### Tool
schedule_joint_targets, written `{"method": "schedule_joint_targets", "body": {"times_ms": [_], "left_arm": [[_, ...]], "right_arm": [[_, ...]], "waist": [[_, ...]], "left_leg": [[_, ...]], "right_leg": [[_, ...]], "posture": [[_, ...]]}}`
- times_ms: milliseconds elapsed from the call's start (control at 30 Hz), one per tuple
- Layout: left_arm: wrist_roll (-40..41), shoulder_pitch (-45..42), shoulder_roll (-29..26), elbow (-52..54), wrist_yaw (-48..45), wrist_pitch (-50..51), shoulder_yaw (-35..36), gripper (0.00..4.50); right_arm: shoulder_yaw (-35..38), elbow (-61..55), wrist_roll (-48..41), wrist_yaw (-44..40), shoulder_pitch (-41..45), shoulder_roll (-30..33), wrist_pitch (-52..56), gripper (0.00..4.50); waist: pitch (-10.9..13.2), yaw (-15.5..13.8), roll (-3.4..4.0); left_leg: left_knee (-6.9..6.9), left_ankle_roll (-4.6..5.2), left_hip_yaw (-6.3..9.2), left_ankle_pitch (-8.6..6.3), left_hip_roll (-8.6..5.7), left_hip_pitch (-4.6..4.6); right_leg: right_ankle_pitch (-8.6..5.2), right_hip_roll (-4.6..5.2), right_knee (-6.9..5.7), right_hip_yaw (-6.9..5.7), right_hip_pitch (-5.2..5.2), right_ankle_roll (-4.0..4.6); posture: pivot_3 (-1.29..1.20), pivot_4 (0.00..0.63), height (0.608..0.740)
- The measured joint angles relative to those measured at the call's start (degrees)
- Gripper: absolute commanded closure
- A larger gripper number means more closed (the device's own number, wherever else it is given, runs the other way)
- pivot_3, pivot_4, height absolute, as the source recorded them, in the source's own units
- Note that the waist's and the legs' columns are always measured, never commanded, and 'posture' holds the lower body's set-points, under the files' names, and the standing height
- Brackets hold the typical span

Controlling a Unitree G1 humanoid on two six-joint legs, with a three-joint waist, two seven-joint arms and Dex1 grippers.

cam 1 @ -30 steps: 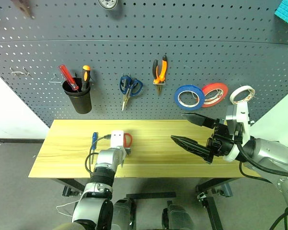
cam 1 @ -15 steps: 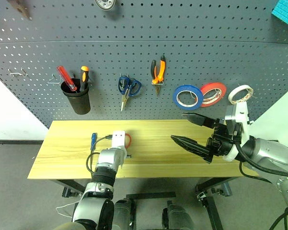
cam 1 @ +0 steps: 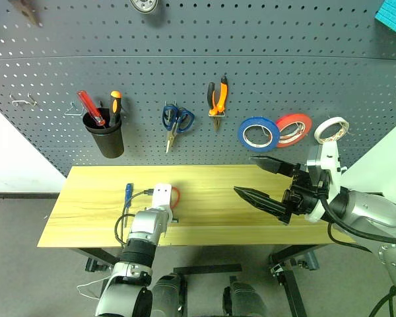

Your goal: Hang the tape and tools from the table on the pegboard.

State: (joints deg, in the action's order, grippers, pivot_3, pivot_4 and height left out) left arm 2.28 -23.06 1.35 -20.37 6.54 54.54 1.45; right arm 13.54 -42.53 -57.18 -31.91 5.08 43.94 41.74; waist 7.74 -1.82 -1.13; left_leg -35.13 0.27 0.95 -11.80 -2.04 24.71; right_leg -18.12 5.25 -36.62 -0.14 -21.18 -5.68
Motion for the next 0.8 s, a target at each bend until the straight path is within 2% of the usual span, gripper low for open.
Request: {"method": "schedule_joint_targets", "body": {"times_ms": [300,567,800], "left_arm": [[-1.7,4.6,-2.8,7.4,-2.5,1.4,-5.0,3.4],[-3.2,5.9,-4.2,9.4,-3.6,0.6,-8.4,3.4],[-7.4,7.3,-7.5,13.3,-6.2,-8.0,-15.5,3.4]], "right_arm": [[0.0,0.0,0.5,-0.1,0.0,0.0,-0.5,0.0],[0.0,0.1,0.8,-0.2,0.0,0.0,-0.9,0.0],[-0.2,0.1,1.2,-0.5,0.0,0.0,-0.9,0.0]], "waist": [[0.0,0.0,0.02],[0.0,-0.3,0.01],[0.0,-0.4,0.03]], "left_leg": [[0.0,0.08,0.0,-0.06,-0.01,0.4],[-0.02,0.15,0.0,-0.09,-0.04,0.65],[-0.03,0.16,0.0,-0.1,-0.06,0.68]], "right_leg": [[0.03,0.01,0.25,-0.01,-0.26,-0.03],[0.07,0.02,0.36,-0.03,-0.43,-0.1],[0.07,0.06,0.37,-0.03,-0.44,-0.1]], "posture": [[-0.04,0.134,0.74],[-0.04,0.133,0.74],[-0.04,0.135,0.74]]}}
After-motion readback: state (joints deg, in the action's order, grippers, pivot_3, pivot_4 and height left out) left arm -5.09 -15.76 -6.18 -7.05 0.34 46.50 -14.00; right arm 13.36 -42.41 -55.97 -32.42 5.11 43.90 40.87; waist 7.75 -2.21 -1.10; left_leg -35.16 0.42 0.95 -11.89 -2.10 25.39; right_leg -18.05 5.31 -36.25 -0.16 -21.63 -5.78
